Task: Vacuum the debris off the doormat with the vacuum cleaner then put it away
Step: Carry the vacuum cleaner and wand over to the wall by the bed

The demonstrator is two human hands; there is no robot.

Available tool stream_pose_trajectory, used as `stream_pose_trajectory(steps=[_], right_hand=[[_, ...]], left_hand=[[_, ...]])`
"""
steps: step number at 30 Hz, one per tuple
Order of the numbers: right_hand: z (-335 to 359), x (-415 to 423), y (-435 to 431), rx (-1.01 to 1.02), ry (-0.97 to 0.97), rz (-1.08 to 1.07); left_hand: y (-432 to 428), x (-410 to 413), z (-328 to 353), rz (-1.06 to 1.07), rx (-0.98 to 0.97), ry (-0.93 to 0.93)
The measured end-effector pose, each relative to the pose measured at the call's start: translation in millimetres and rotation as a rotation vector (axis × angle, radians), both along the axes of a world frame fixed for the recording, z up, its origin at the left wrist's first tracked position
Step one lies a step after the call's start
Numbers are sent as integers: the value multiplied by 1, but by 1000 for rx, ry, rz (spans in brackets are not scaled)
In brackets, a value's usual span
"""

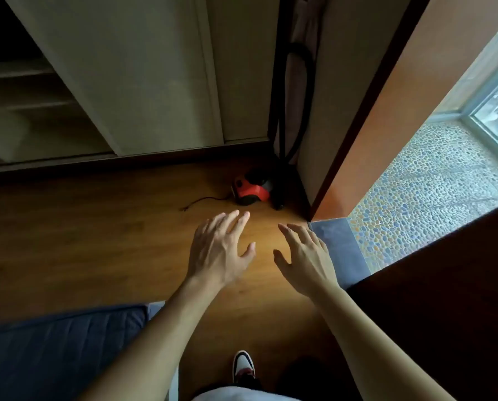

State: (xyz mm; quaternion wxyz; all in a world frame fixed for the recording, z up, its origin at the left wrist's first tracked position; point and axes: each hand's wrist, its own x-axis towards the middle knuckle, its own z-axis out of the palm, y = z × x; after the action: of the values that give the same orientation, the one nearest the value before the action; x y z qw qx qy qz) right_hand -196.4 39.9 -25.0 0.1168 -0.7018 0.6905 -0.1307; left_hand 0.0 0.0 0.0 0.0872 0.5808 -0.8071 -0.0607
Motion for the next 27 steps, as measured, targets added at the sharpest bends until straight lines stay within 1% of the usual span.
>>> stream_pose_trajectory(steps=[2,6,14,18,23,27], right_hand=[[-2,-3,-16,18,-20,-27],[-13,-14,-54,26,-10,-36],[-23,-72,-181,-21,-22,-34],[-15,-108,-244,-15,-41,-32],[-8,-144,-323,-116,-44,-1],[-9,-154,-367,-91,-72,6]], left_hand=[[-20,-2,-1,0,14,30],[-61,-12,-13,-23,32,26],[-180,-63,-27,-15,23,60],[-239,-95,-19,21,51,65],[-299,-122,-8,40,4,25],[-338,-128,-8,66,16,33]])
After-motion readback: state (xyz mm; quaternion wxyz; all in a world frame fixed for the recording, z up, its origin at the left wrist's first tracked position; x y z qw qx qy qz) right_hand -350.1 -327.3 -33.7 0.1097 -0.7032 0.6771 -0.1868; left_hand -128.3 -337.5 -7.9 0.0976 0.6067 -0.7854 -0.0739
